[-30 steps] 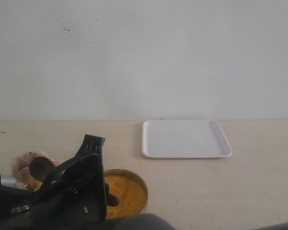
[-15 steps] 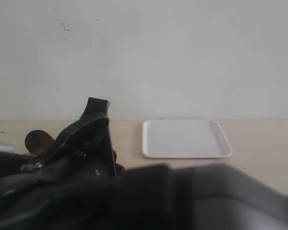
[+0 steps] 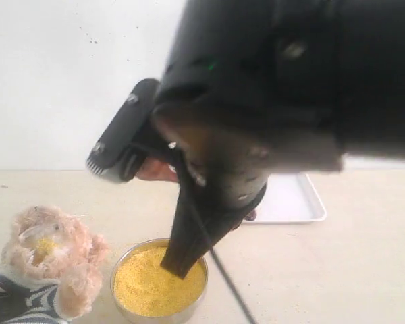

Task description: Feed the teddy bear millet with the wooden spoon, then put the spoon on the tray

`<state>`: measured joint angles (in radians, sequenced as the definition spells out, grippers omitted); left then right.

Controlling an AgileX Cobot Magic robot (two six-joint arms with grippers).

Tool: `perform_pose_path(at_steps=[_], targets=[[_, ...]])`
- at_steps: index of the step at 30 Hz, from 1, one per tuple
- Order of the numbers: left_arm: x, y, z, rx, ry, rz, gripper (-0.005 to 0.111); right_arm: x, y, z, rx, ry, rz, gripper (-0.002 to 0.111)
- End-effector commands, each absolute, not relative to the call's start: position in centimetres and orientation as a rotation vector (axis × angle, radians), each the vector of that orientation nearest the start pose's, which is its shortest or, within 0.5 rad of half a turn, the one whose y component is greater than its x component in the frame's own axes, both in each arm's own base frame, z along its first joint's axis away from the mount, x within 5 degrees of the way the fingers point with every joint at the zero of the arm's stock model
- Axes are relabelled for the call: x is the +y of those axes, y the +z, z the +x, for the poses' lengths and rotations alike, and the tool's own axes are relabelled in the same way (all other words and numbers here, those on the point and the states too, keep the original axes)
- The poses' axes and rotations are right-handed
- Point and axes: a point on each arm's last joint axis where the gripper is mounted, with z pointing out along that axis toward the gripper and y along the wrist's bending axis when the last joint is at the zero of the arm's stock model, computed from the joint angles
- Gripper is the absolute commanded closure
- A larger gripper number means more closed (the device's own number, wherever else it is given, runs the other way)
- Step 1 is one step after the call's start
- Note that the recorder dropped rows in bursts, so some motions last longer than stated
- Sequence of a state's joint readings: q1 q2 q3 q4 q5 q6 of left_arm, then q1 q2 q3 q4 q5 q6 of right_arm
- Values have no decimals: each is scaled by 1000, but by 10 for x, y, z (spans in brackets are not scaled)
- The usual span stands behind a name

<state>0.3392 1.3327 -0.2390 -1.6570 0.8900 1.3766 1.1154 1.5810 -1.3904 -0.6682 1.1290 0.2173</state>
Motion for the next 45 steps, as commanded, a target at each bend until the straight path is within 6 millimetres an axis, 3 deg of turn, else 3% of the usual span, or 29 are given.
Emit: perform_pose_path(at_steps=[1,11,22,28,37,45], targets=[[-15,162,173,2245,-1094,-393,103,236,359,199,2149,-247,-1174,108],[-15,162,173,2245,-1094,-393,103,164,407,205,2140,-253,-940,108],[-17,164,173,2229,-1130,-375,103,96,422,219,2250,-244,-643,108],[-17,164,173,2229,-1130,-375,103,78,409,221,2380,-157,-614,108],[-17,165,173,2223,-1131,-383,103,66,353,218,2592,-167,-689,108],[-16,167,176,2185,-1142,-427,103,68,331,224,2534,-173,-711,108]])
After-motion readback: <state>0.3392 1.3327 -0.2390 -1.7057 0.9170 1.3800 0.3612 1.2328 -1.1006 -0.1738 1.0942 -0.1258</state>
